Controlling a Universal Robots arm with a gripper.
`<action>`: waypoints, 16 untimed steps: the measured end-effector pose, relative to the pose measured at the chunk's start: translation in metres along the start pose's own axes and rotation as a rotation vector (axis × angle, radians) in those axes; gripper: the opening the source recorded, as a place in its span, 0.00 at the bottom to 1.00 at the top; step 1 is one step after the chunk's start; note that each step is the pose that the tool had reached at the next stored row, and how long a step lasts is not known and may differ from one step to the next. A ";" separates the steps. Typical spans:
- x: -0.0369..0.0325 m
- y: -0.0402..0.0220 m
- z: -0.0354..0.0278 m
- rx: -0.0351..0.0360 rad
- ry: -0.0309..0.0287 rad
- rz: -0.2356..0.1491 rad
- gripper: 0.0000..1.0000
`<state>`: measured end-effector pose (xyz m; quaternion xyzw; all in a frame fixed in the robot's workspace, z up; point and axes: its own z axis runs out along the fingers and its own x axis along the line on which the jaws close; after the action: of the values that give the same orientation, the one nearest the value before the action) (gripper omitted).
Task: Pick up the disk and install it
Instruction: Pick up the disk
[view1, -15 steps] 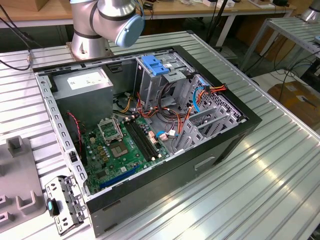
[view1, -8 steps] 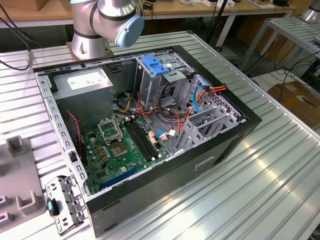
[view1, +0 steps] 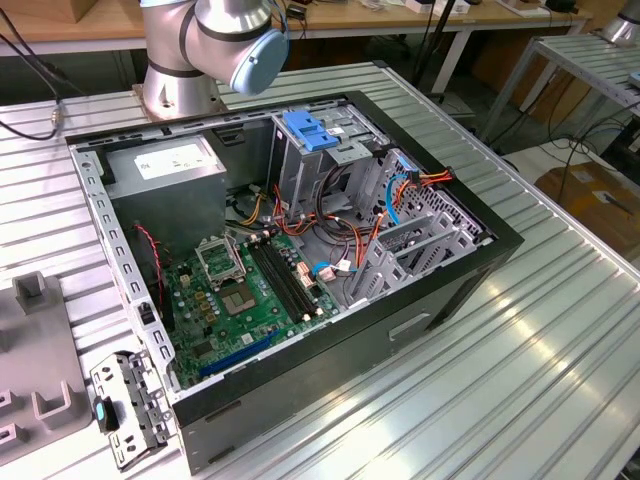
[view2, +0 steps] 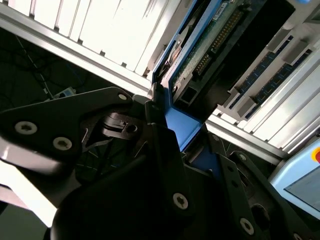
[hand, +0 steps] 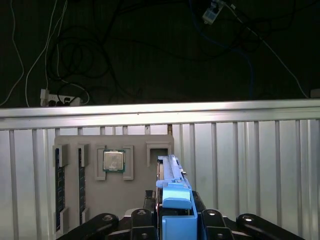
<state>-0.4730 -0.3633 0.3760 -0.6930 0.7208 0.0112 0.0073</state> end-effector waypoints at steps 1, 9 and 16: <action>0.0000 0.0000 -0.0005 0.0000 -0.0003 0.000 0.37; -0.0001 0.0000 -0.0037 -0.0001 -0.0017 0.000 0.37; -0.0002 0.0000 -0.0071 -0.0001 -0.0025 0.000 0.37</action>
<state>-0.4730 -0.3633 0.3831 -0.6930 0.7208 0.0121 0.0082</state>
